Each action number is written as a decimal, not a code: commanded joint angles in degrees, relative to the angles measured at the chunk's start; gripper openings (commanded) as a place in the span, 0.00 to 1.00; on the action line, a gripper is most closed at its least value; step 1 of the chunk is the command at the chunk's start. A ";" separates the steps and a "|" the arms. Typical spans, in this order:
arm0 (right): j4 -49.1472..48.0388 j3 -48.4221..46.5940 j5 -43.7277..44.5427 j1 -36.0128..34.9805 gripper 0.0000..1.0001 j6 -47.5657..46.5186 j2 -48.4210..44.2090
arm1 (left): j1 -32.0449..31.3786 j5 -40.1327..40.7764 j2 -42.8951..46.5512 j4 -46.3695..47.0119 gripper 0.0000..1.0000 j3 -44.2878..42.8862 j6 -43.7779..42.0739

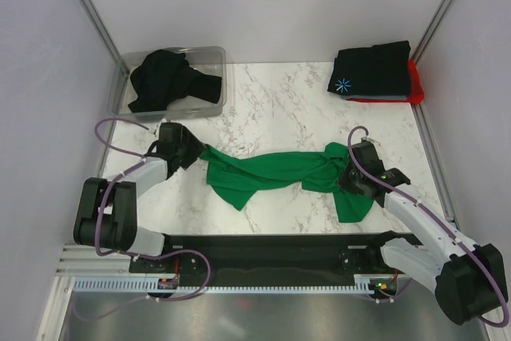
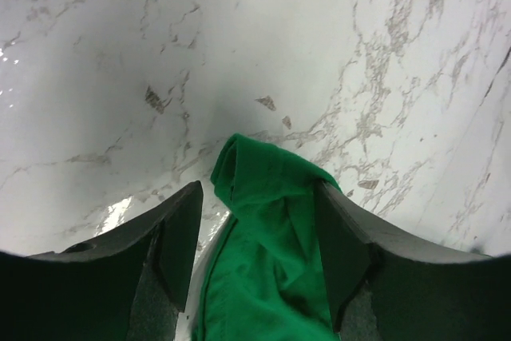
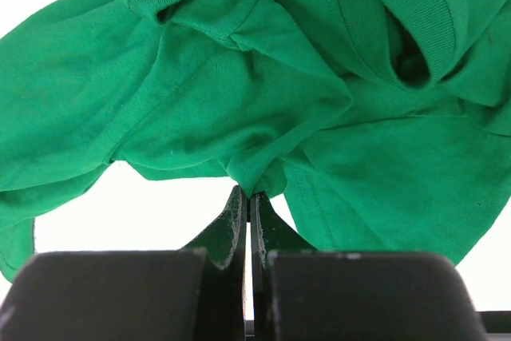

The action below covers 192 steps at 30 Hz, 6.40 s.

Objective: Fold and stack the t-shirts
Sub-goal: Flatten the tshirt out

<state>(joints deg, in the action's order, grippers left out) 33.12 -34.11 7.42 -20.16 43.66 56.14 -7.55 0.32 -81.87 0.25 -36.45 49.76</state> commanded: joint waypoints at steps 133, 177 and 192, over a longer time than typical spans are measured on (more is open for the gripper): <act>-4.91 -26.54 -9.43 9.35 0.98 -14.83 23.65 | 7.46 -11.47 24.82 -28.75 0.94 -6.30 -10.21; -20.61 -73.54 -16.03 4.53 0.92 -16.03 68.93 | 4.12 -14.64 19.19 -7.01 0.89 12.10 -7.66; -8.18 -36.41 5.15 1.27 0.96 -16.15 33.88 | 3.60 -16.05 25.35 -10.71 0.89 12.72 -6.51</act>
<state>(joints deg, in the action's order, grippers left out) 19.22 -77.43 4.73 -20.10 25.50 94.87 -3.44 -14.13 -57.30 -10.46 -24.34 41.91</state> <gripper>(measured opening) 0.964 0.888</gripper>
